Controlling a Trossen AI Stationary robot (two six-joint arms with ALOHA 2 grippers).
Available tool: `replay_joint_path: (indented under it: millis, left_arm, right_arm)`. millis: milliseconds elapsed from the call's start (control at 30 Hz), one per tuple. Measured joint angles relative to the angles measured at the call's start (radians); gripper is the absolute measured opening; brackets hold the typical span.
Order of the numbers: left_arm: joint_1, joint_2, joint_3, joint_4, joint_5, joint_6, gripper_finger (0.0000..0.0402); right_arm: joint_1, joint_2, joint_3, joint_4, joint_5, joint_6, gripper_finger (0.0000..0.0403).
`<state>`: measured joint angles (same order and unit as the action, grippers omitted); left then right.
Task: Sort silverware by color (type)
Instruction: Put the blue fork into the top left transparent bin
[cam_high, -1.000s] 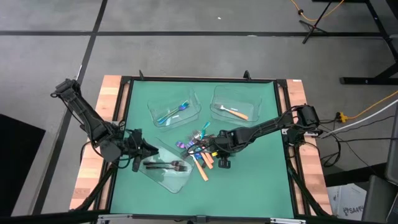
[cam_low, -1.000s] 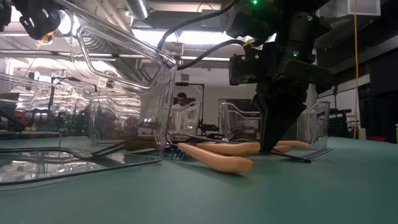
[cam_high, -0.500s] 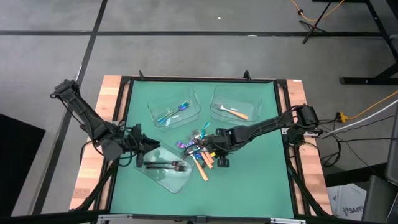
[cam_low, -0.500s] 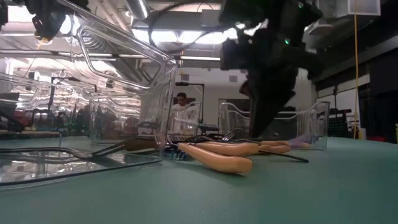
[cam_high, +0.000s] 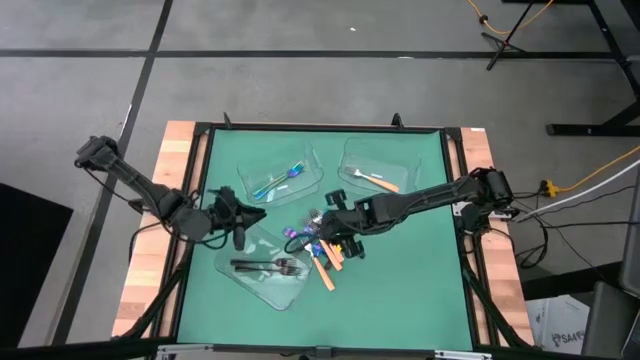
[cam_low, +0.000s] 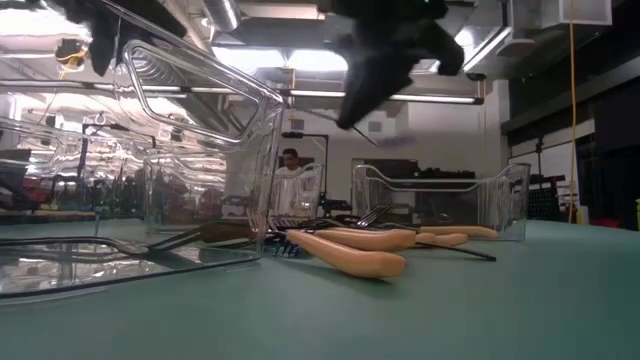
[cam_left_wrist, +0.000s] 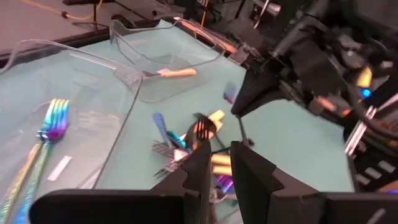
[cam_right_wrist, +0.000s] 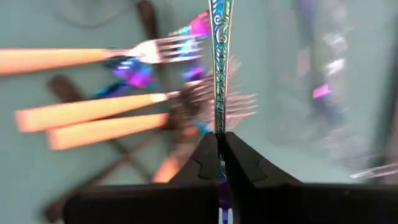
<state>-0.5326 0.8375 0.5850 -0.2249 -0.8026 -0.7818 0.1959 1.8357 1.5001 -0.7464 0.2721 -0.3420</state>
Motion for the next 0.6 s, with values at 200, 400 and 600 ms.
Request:
replay_joint_path:
  millis: [200,400,600]
  left_arm:
    - [0.137,0.0,0.0,0.071,0.156,-0.057,0.0055]
    - [0.255,0.016,0.001,0.076,0.306,-0.185,0.0055]
    - [0.31,0.084,0.002,0.17,0.426,-0.188,0.0055]
  right_arm:
    - [0.0,-0.001,0.024,0.079,0.136,-0.299,0.0001]
    - [0.0,-0.001,0.024,0.146,0.18,-0.501,0.0001]
    - [0.0,-0.001,0.024,0.176,0.19,-0.632,0.0001]
